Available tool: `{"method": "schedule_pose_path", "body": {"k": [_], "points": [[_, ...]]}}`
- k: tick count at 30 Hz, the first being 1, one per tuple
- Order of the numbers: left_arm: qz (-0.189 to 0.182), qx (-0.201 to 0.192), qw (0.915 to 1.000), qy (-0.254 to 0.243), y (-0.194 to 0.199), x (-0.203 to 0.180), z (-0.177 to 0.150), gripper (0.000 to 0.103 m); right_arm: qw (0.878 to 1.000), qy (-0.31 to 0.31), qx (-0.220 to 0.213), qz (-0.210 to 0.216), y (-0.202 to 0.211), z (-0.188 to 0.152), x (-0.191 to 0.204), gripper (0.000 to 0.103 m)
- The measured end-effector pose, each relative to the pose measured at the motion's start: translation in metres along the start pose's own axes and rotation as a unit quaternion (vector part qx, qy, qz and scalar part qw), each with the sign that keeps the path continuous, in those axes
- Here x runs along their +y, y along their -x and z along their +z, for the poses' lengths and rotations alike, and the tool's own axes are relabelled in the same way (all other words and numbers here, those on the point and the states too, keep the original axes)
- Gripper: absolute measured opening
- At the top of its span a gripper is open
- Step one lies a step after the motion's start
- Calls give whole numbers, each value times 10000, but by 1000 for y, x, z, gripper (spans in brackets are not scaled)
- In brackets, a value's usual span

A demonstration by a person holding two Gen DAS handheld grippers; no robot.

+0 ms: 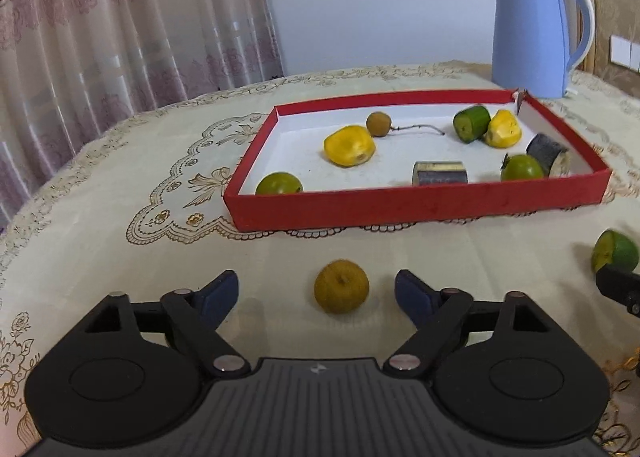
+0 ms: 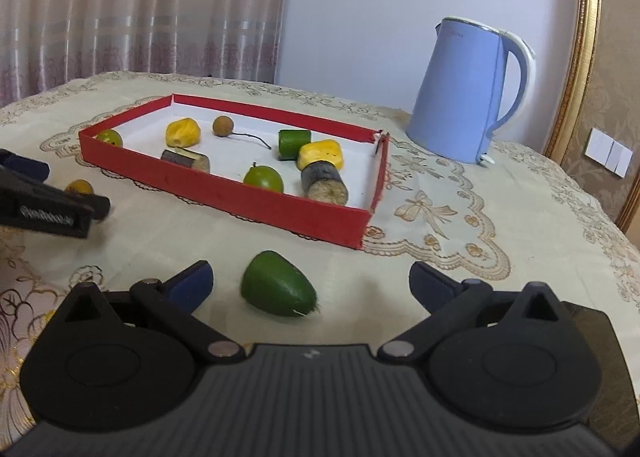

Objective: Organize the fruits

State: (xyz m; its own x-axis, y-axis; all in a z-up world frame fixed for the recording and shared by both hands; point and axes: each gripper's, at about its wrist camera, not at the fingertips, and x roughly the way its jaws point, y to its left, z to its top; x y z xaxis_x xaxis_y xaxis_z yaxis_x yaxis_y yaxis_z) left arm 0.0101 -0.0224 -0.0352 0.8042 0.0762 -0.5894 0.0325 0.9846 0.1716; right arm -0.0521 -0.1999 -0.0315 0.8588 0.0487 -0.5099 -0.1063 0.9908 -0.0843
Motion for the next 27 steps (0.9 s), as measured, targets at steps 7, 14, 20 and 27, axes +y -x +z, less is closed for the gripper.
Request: {"method": "schedule_pose_path", "body": {"k": [7, 14, 20, 27], "points": [[73, -31, 9999, -84, 1, -1, -1, 100, 10000, 32, 56, -24, -2, -1, 8, 99], [45, -21, 10000, -42, 1, -1, -2, 100, 9998, -126, 155, -59, -5, -2, 4, 91], [-42, 11, 10000, 70, 0, 3, -3, 100, 9997, -63, 205, 105, -6, -2, 8, 78], [-328, 169, 9983, 452, -4, 16, -3, 100, 9988, -172, 312, 342, -10, -2, 5, 69]]}}
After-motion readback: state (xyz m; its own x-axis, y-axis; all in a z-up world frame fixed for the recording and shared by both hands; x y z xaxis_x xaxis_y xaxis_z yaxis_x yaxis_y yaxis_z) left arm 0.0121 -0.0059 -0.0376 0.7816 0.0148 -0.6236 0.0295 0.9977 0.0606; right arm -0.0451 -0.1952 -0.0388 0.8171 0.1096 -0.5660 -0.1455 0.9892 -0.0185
